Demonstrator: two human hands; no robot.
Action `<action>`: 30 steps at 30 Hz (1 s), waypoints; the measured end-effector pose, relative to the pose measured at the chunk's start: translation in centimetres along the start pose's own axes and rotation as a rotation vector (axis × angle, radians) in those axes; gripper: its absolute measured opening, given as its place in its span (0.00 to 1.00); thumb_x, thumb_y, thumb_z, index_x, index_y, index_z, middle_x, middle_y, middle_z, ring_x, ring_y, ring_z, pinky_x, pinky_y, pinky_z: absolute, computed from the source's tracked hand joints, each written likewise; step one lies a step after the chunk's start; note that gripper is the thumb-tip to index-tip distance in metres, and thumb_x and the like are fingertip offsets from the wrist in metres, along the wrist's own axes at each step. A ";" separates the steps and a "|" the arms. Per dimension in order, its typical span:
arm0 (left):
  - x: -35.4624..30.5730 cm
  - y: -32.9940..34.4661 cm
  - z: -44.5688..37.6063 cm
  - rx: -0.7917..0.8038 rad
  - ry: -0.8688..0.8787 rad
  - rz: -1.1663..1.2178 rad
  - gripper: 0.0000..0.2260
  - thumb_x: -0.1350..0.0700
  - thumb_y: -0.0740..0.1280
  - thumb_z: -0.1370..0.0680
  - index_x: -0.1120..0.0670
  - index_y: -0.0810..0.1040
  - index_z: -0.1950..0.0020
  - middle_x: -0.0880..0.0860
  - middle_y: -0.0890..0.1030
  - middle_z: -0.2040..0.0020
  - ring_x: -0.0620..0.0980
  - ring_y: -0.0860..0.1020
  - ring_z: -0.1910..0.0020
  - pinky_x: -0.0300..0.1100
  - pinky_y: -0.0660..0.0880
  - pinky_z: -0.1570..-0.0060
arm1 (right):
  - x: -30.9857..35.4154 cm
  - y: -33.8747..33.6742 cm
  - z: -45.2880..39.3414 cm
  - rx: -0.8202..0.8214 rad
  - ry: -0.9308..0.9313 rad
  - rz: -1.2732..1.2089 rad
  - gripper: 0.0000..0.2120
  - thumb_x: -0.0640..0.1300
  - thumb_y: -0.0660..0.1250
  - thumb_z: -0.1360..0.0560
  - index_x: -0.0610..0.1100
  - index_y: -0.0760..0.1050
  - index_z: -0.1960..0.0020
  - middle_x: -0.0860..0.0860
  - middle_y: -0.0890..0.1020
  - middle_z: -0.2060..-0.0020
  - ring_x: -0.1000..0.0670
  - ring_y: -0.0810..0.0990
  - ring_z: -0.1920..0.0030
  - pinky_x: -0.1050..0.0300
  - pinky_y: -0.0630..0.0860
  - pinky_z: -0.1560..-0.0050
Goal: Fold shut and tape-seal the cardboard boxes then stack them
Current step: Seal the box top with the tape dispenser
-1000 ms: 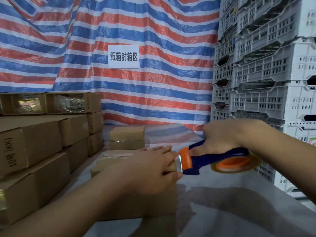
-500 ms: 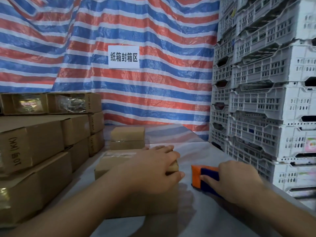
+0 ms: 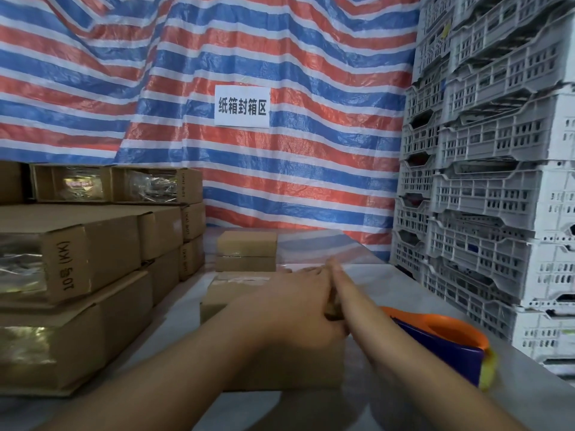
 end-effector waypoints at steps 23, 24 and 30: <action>9.1 2.9 12.6 -0.416 -0.564 1.205 0.26 0.37 0.64 0.33 0.36 0.70 0.35 0.33 0.81 0.54 0.31 0.78 0.56 0.28 0.72 0.63 | -2.3 0.8 2.2 0.080 0.014 0.069 0.37 0.63 0.71 0.39 0.73 0.60 0.33 0.61 0.77 0.39 0.54 0.75 0.37 0.44 0.70 0.30; 9.2 2.9 12.8 -0.432 -0.554 1.205 0.25 0.37 0.65 0.34 0.37 0.72 0.36 0.33 0.82 0.53 0.32 0.79 0.54 0.30 0.74 0.58 | -2.2 0.7 2.4 0.088 -0.015 0.106 0.40 0.64 0.71 0.39 0.71 0.58 0.31 0.60 0.77 0.37 0.54 0.75 0.36 0.45 0.70 0.29; 9.7 0.3 9.4 -0.631 -0.675 1.064 0.13 0.37 0.63 0.24 0.43 0.77 0.48 0.42 0.80 0.50 0.40 0.75 0.53 0.40 0.70 0.59 | -0.5 -0.7 -0.5 -0.132 -0.053 0.245 0.21 0.61 0.66 0.24 0.54 0.73 0.35 0.55 0.80 0.46 0.56 0.78 0.48 0.55 0.77 0.48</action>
Point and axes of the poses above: each hand's wrist, its own z-axis away from the middle knuckle, its own y-axis out of the palm, x = y × z, the point moved 6 cm from there along -z, towards the middle knuckle
